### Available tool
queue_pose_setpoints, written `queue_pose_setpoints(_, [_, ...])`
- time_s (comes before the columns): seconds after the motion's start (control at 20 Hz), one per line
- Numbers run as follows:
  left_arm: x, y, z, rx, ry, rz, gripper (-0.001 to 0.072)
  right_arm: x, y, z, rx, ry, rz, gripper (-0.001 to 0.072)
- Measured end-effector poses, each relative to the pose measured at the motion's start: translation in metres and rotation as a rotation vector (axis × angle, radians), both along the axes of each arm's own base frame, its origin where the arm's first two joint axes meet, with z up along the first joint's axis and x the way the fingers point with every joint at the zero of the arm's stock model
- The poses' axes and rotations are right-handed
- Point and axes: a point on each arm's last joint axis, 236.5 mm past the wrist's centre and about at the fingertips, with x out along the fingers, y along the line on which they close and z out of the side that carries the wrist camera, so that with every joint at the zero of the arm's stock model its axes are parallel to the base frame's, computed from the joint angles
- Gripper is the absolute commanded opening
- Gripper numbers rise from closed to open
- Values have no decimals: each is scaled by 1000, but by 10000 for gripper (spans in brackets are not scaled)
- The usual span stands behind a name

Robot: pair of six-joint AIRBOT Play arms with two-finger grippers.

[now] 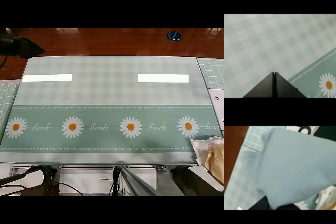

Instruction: Fold the shirts.

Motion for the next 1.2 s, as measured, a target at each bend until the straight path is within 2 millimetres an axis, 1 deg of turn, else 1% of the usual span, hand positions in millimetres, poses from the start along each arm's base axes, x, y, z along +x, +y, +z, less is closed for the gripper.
queue_pose_setpoints(0.15, [1,1,-1,1,-1,1,25,-35,-1,-15,-16,157,-57,32])
queue_pose_setpoints(0.25, [1,2,0,3,-5,2,25,-57,1,-34,-2,256,-80,32])
queue_pose_setpoints(0.35, [2,3,0,3,-7,6,25,-71,7,-64,55,334,-66,32])
queue_pose_setpoints(0.5, [3,4,0,6,-11,7,25,-93,24,-121,179,451,-32,32])
queue_pose_setpoints(0.55, [3,4,0,6,-11,7,25,-103,31,-138,215,497,-31,33])
queue_pose_setpoints(0.65, [3,6,-2,17,-9,10,25,-128,42,-163,262,597,-55,33])
queue_pose_setpoints(0.75, [3,8,-4,30,-6,13,25,-159,48,-176,285,718,-108,33])
queue_pose_setpoints(0.9, [3,11,-7,45,-2,17,25,-195,50,-180,289,857,-173,33])
queue_pose_setpoints(1.0, [3,13,-8,55,0,19,25,-210,50,-185,291,920,-197,33])
queue_pose_setpoints(1.05, [3,13,-8,57,1,20,25,-216,52,-190,303,948,-198,34])
queue_pose_setpoints(1.2, [3,14,-9,62,2,21,25,-228,64,-215,373,1019,-161,35])
